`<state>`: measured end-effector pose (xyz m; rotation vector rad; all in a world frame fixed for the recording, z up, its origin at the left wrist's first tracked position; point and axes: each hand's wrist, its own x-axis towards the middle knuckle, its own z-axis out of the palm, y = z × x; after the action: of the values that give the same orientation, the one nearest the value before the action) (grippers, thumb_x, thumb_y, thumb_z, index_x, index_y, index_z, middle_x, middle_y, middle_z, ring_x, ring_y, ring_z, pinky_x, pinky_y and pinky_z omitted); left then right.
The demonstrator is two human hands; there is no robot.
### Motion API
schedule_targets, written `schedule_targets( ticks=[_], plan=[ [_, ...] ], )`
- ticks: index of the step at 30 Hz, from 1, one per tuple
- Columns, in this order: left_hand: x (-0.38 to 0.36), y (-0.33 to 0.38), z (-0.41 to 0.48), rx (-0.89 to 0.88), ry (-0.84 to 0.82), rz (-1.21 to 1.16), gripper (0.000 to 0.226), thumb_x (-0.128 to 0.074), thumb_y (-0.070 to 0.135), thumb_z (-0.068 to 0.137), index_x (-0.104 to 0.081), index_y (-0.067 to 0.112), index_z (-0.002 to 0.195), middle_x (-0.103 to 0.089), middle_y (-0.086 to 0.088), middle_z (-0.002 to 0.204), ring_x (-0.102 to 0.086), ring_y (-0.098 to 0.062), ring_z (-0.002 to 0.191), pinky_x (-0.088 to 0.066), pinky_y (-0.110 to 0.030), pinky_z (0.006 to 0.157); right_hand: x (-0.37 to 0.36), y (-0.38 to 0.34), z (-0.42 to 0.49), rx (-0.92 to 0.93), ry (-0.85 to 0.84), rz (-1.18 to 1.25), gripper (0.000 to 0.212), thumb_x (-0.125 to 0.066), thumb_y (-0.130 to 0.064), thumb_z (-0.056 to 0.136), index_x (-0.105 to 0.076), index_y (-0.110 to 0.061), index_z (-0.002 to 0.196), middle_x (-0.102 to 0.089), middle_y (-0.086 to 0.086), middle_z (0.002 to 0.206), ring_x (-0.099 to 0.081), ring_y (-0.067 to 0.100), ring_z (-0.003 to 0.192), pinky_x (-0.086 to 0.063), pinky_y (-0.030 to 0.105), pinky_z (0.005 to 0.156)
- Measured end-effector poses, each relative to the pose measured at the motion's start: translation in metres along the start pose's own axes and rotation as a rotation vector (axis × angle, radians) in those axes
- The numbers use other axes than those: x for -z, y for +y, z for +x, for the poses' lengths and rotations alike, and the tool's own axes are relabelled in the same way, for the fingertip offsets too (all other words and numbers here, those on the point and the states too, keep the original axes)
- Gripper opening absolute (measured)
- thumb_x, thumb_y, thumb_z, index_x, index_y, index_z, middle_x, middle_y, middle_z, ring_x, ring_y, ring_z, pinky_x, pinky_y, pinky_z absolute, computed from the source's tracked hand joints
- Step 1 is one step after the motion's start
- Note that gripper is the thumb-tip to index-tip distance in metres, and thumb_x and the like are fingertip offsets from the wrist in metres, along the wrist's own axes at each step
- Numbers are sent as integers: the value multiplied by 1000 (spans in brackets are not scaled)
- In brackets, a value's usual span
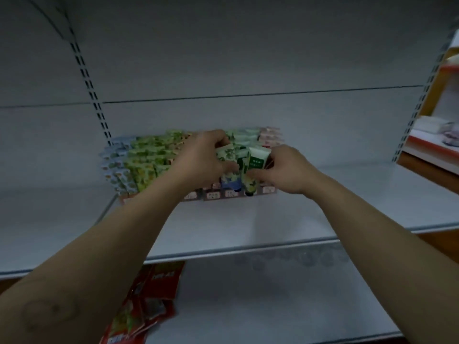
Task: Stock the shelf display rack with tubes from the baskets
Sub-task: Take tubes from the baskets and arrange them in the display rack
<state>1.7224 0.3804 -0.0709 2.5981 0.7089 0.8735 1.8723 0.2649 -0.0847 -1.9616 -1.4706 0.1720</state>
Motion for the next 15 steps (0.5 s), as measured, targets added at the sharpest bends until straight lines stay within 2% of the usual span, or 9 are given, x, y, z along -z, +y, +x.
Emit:
schedule_targets(
  ticks=[2, 4, 6, 8, 11, 12, 15],
  plan=[
    [-6, 0, 12, -13, 12, 26, 33, -81, 34, 74, -52, 22, 85, -54, 9, 77, -53, -17, 73, -38, -28, 59, 6, 8, 13, 12, 72, -31, 12, -74, -28, 79, -64, -26, 86, -59, -12, 74, -54, 4, 65, -35, 4, 48],
    [-13, 0, 24, -51, 3, 148, 35, -78, 40, 75, -48, 25, 86, -48, 10, 72, -50, -17, 71, -33, -26, 62, 13, 17, 25, 32, 128, -15, 25, -76, -25, 77, -67, -25, 100, -59, -11, 81, -55, 6, 69, -34, 1, 49],
    [-23, 0, 36, -121, -10, 338, 35, -72, 48, 79, -47, 27, 90, -50, 7, 79, -49, -19, 78, -31, -29, 76, 18, 24, 35, 41, 107, -13, 26, -77, -25, 75, -68, -25, 100, -59, -9, 83, -54, 6, 69, -34, 1, 49],
    [-33, 0, 43, -186, -28, 469, 30, -67, 47, 83, -52, 25, 96, -53, 1, 91, -46, -21, 90, -27, -32, 86, 22, 29, 44, 52, 50, -50, 20, -78, -26, 74, -66, -28, 89, -58, -10, 79, -54, 9, 70, -33, 3, 50],
    [-53, -8, 44, -282, 2, 594, 27, -68, 37, 82, -61, 19, 100, -62, -6, 98, -48, -25, 101, -24, -37, 88, 25, 34, 54, 44, -9, -97, 20, -80, -26, 73, -68, -18, 87, -63, -4, 80, -58, 13, 73, -43, 17, 58],
    [-58, -15, 43, -300, 23, 612, 29, -72, 37, 78, -63, 17, 97, -64, -8, 95, -50, -26, 102, -24, -37, 87, 25, 36, 56, 43, -24, -101, 22, -80, -25, 73, -70, -15, 91, -64, -1, 85, -60, 16, 76, -46, 23, 63],
    [-65, -31, 42, -302, 64, 640, 37, -83, 37, 62, -66, 13, 83, -67, -7, 85, -55, -29, 96, -26, -39, 83, 24, 37, 60, 41, -48, -45, 25, -80, -24, 74, -70, -14, 95, -66, 4, 92, -62, 20, 82, -50, 29, 70]
  ],
)
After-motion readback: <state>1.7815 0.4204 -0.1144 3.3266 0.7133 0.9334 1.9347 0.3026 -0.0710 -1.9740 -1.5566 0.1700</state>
